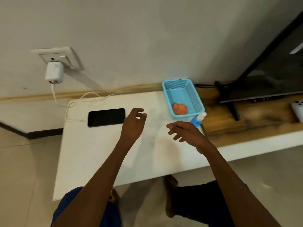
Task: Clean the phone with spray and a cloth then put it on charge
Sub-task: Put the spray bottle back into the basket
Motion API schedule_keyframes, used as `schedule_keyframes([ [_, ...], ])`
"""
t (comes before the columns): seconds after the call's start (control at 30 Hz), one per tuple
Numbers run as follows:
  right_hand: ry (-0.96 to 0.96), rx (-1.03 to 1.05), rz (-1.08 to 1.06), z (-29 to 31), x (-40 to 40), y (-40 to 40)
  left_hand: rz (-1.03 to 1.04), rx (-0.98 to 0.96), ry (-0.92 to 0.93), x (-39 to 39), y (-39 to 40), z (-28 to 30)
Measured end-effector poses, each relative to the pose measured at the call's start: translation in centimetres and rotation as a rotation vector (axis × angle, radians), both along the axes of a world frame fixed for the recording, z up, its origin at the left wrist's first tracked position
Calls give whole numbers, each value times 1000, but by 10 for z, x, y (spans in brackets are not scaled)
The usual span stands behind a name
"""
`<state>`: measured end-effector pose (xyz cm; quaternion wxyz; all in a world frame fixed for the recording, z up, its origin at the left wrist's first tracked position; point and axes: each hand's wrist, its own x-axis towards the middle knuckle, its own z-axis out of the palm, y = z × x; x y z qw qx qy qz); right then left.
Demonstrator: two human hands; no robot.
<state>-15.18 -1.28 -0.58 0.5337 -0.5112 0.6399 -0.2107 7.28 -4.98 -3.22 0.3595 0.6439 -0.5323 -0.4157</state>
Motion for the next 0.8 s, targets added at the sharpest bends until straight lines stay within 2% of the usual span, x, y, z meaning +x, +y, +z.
schedule_keyframes([
  [0.07, 26, 93, -90, -3, -33, 11, -70, -63, -84, -17, -3, -5],
  [0.17, 165, 149, -211, -11, -73, 20, -158, -147, -222, -39, -7, -13],
  [0.27, 281, 87, -328, -22, -98, 19, -246, -176, -316, -58, -10, -18],
  [0.33, 342, -42, -359, -26, -104, 14, -285, -176, -353, -69, -12, -20],
  [0.43, 326, -254, -292, -31, -101, 6, -332, -182, -424, -89, -14, -24],
  [0.5, 341, -309, -274, -38, -97, 2, -337, -167, -449, -99, -16, -26],
  [0.63, 379, -268, -239, -50, -96, -5, -342, -133, -453, -115, -23, -29],
  [0.8, 273, -232, -287, -51, -103, -7, -357, -63, -432, -120, -34, -32],
])
